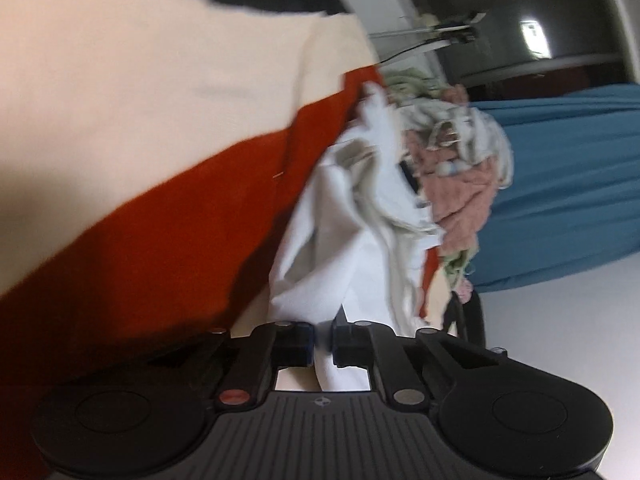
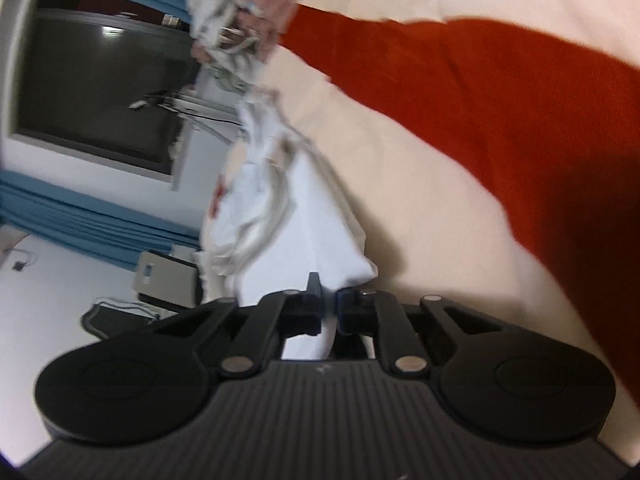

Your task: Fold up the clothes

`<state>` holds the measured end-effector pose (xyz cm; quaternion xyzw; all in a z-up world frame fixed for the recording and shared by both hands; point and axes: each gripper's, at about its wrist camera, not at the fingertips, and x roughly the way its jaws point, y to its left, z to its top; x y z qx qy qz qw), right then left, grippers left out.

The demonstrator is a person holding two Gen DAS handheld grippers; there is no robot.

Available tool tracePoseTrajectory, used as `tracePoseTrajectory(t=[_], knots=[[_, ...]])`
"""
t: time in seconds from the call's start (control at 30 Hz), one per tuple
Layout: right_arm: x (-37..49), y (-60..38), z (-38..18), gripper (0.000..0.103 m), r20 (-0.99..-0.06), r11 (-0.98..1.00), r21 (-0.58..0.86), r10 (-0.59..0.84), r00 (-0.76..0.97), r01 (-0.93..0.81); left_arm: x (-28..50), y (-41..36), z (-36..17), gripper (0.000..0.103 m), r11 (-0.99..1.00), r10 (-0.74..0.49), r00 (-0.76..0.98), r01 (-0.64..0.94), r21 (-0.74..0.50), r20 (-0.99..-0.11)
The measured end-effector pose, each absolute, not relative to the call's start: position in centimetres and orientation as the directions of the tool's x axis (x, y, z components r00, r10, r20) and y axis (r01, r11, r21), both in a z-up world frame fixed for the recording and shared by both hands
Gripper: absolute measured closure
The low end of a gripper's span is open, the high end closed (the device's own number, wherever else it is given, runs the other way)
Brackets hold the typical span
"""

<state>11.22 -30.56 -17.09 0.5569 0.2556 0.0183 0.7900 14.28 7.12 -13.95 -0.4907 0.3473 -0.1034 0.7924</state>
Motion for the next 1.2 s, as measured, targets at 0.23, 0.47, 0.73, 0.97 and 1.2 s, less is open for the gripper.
tracePoseTrajectory(t=[0.23, 0.47, 0.73, 0.97, 1.2], knots=[[7.0, -31.7, -13.2, 0.096, -0.212, 0.368, 0.924, 0.283, 0.935, 0.098, 8.1, 6.7, -6.9, 0.100, 0.607, -0.473, 0.833, 0.071, -0.791, -0.288], [-1.7, -32.4, -10.4, 0.096, -0.092, 0.382, 0.924, 0.275, 0.957, -0.021, -1.3, 6.5, -4.2, 0.100, 0.616, -0.474, 0.861, 0.172, -0.769, -0.186], [-9.6, -31.6, -9.5, 0.096, -0.034, 0.455, 0.888, 0.205, 0.978, -0.065, -9.2, 6.5, -3.7, 0.100, 0.626, -0.488, 0.857, 0.210, -0.751, -0.167], [-0.3, -31.8, -6.4, 0.096, -0.120, 0.486, 0.874, 0.192, 0.974, 0.012, 0.2, 5.5, -0.8, 0.099, 0.700, -0.440, 0.852, 0.129, -0.702, -0.283], [14.3, -31.4, -6.0, 0.096, -0.270, 0.554, 0.820, 0.147, 0.952, 0.147, 17.4, 2.7, -0.7, 0.099, 0.803, -0.349, 0.842, 0.042, -0.594, -0.412]])
